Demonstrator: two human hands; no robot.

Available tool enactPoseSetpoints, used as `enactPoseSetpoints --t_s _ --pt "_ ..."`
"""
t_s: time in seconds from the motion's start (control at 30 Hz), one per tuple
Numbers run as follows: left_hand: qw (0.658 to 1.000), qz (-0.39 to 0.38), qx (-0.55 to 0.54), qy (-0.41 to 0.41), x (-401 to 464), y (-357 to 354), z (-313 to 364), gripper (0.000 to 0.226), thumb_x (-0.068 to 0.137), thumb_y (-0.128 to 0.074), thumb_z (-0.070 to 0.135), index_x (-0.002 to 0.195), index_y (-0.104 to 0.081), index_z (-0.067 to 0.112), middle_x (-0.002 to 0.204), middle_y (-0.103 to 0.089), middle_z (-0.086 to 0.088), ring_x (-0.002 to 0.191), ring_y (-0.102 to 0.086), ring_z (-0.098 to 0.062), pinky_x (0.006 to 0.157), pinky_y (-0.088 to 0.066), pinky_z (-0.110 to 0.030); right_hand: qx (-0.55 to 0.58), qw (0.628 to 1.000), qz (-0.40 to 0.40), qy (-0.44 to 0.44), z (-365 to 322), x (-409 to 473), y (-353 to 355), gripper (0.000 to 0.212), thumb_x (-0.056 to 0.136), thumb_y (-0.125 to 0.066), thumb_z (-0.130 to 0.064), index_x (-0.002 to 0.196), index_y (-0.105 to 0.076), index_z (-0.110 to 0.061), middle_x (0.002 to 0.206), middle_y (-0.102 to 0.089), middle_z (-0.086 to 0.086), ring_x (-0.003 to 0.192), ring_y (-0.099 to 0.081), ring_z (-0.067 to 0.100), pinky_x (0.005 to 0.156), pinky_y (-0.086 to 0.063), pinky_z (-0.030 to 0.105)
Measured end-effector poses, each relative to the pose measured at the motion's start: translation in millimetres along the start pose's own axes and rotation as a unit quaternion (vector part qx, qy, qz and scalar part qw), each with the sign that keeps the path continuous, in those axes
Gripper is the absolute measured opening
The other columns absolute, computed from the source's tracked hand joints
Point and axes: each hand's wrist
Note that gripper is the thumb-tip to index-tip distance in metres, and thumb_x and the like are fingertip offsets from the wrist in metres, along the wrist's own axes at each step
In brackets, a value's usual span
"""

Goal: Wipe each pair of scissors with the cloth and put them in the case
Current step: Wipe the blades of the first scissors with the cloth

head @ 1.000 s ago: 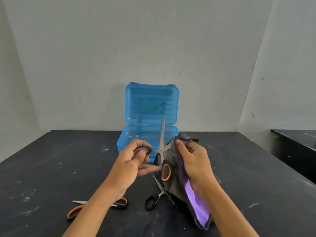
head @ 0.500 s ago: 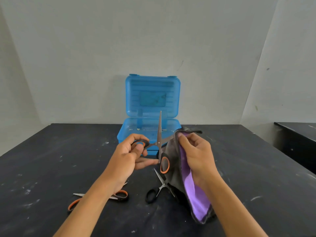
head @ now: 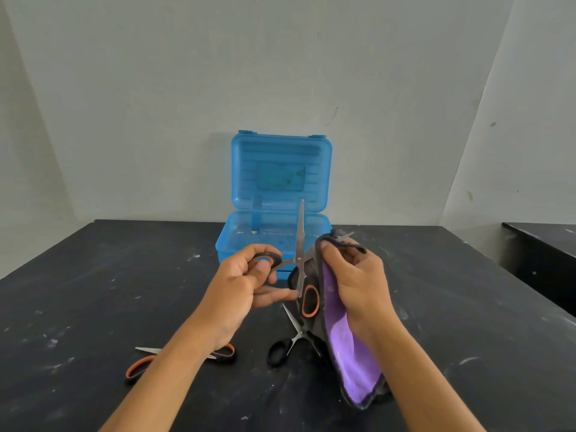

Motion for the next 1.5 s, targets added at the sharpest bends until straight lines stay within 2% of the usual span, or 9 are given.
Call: enactPoseSetpoints --t_s 0.17,0.37,0.6,0.73,0.93,1.17,1.3,1.37,1.5 --pt "1.0 0.016 0.005 0.003 -2.3 1.1 -2.9 0.037 0.106 -0.041 0.007 0.095 -0.073 0.021 0.073 -0.057 -0.002 0.083 -0.075 -0.045 0.068 -0.061 -0.023 0.014 0.999 0.039 -0.019 0.5 2.7 7.7 0.019 0.094 -0.079 -0.027 0.076 -0.083 -0.026 0.078 -0.082 0.006 0.066 -0.075 0.015 0.061 -0.061 0.024" --pt "1.0 0.023 -0.005 0.0 -2.6 -4.5 -4.9 0.038 0.106 -0.043 0.007 0.091 -0.075 0.023 0.069 -0.059 0.0 0.08 -0.075 -0.044 0.067 -0.061 -0.023 0.001 0.998 -0.063 -0.02 9.5 -5.1 1.8 0.011 0.079 -0.087 -0.019 0.087 -0.082 -0.015 0.087 -0.082 0.013 0.076 -0.077 0.025 0.066 -0.064 0.034" --pt "1.0 0.016 0.023 -0.004 -3.1 0.9 -2.4 0.036 0.106 -0.042 0.006 0.095 -0.073 0.021 0.083 -0.055 -0.013 0.081 -0.075 -0.044 0.071 -0.063 -0.029 -0.022 0.997 -0.073 -0.014 19.2 -2.7 1.9 0.009 0.075 -0.076 -0.018 0.081 -0.077 -0.01 0.078 -0.076 0.02 0.065 -0.071 0.025 0.052 -0.06 0.033" --pt "0.999 0.014 0.028 -0.003 -3.6 2.2 -2.2 0.033 0.106 -0.043 0.006 0.099 -0.072 0.019 0.082 -0.055 -0.012 0.081 -0.076 -0.043 0.069 -0.062 -0.028 -0.05 0.996 -0.075 0.001 22.8 -5.1 1.1 0.003 0.082 -0.079 -0.019 0.083 -0.082 -0.018 0.082 -0.081 0.012 0.071 -0.076 0.023 0.059 -0.062 0.032" --pt "0.998 0.016 0.053 -0.004 -5.5 3.7 -3.3 0.03 0.105 -0.043 0.006 0.103 -0.07 0.019 0.083 -0.058 -0.013 0.079 -0.076 -0.041 0.068 -0.062 -0.028 -0.085 0.995 -0.052 -0.022 27.0 -7.0 -1.0 0.017 0.08 -0.072 -0.025 0.082 -0.079 -0.009 0.083 -0.076 0.026 0.07 -0.072 0.034 0.06 -0.064 0.061" --pt "0.999 0.014 0.045 0.008 -8.3 3.3 -4.4 0.029 0.105 -0.044 0.006 0.105 -0.07 0.018 0.082 -0.058 -0.012 0.078 -0.076 -0.042 0.066 -0.062 -0.028 -0.08 0.995 -0.048 -0.017 23.8 -9.1 -7.3 0.02 0.094 -0.067 -0.006 0.075 -0.074 -0.001 0.066 -0.071 0.009 0.056 -0.065 0.021 0.048 -0.056 0.029" --pt "0.999 0.016 0.045 0.015 -9.2 4.0 -5.0 0.027 0.105 -0.044 0.005 0.107 -0.069 0.016 0.081 -0.057 -0.012 0.077 -0.075 -0.043 0.062 -0.063 -0.03 -0.111 0.991 -0.068 -0.001 22.7 -9.0 -5.9 0.022 0.094 -0.06 -0.005 0.079 -0.065 0.012 0.067 -0.061 0.022 0.061 -0.056 0.027 0.05 -0.056 0.038" --pt "0.999 0.016 0.046 0.014 -9.3 5.2 -4.4 0.028 0.105 -0.043 0.005 0.108 -0.069 0.016 0.081 -0.057 -0.012 0.077 -0.075 -0.043 0.062 -0.063 -0.03 -0.123 0.99 -0.075 0.0 22.4 -10.5 -4.3 0.022 0.092 -0.062 -0.011 0.078 -0.071 0.003 0.071 -0.07 0.026 0.062 -0.061 0.026 0.056 -0.057 0.04" --pt "0.998 0.006 0.054 0.013 -10.1 6.5 -2.0 0.027 0.105 -0.043 0.005 0.109 -0.068 0.015 0.081 -0.058 -0.011 0.078 -0.076 -0.042 0.061 -0.062 -0.029 -0.121 0.99 -0.074 0.017 23.7 -13.9 -2.5 0.019 0.091 -0.068 -0.013 0.076 -0.079 -0.015 0.07 -0.077 0.005 0.059 -0.067 0.011 0.054 -0.055 0.023"
Point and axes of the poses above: each hand's wrist, its own x-axis towards the middle knuckle, its own y-axis out of the back of the hand, z = x × y
